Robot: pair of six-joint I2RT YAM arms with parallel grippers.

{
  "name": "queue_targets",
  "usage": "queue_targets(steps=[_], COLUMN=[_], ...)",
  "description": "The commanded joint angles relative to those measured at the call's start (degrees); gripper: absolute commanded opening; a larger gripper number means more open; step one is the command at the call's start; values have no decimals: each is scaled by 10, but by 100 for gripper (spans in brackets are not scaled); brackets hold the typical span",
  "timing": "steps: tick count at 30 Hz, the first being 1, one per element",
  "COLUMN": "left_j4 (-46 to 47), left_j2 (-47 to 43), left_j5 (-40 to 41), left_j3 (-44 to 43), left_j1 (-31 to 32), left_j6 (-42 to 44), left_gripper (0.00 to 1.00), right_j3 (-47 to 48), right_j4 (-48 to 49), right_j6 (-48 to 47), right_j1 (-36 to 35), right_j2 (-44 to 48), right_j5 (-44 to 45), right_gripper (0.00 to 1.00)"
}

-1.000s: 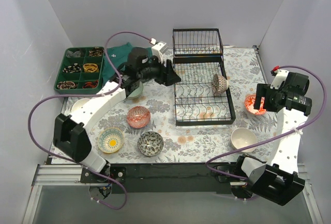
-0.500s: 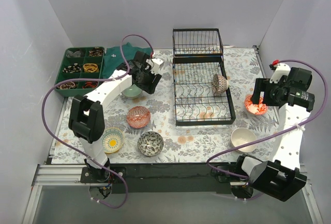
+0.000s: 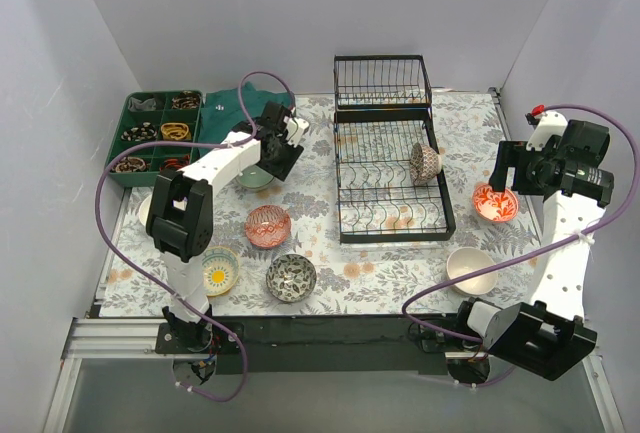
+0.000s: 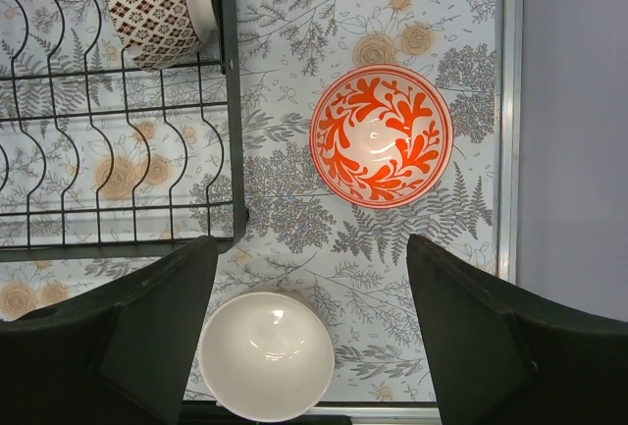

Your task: Load the bowls into the dish rack

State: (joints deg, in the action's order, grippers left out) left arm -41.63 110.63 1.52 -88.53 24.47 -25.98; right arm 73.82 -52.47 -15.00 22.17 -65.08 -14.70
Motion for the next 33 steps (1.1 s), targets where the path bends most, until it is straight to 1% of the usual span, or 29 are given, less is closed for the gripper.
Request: queue_targets(steps=[1,4,5,11,16,17,18,21,22,23,24,25,27,28,30,33], left_j4=[15,23,23,20,22,21,18,-10,-34,-50,-68,-127,-187,-175,-116,-45], left_j2=[-11,-16,-18,-28,-37,-39,-40,-49,-58,-73,-81,-88,-79,-78,-77,-53], left_j5=[20,17,18,24,25,26,24,17,9,-12,-35,-99,-199,-255,-350,-445], left_j3=[8,16,20,37,42,44,42,21,-9,-26,-72,-125,-214,-223,-226,-248], left_j1=[-6,-6,-6,-6,-6,-6,-6,-6,-6,-6,-6,-6,-6,-4,0,1], left_j6=[0,-1,0,8,15,19,29,40,41,42,47,47,25,-2,-56,-142], left_gripper=[42,35,30,24,10,6,0,0,0,0,0,0,0,0,0,0], right_j3=[3,-6,-7,-21,-33,-34,-36,-38,-38,-38,-38,-39,-39,-36,-26,-10], right_j4=[14,14,14,21,29,31,32,32,32,31,30,27,19,14,5,-4], right_j6=[2,4,5,6,9,9,11,12,12,11,8,6,3,2,-1,-5], right_j1=[4,3,3,3,3,3,3,4,3,3,4,3,4,4,4,3], right_j2=[4,7,7,11,16,16,16,20,21,21,22,22,16,13,6,-4], right_j5=[-1,-3,-2,-9,-12,-12,-12,-11,-10,-8,-7,-3,-1,2,12,27], right_gripper=[87,86,86,86,86,86,86,85,85,85,85,85,85,85,84,84])
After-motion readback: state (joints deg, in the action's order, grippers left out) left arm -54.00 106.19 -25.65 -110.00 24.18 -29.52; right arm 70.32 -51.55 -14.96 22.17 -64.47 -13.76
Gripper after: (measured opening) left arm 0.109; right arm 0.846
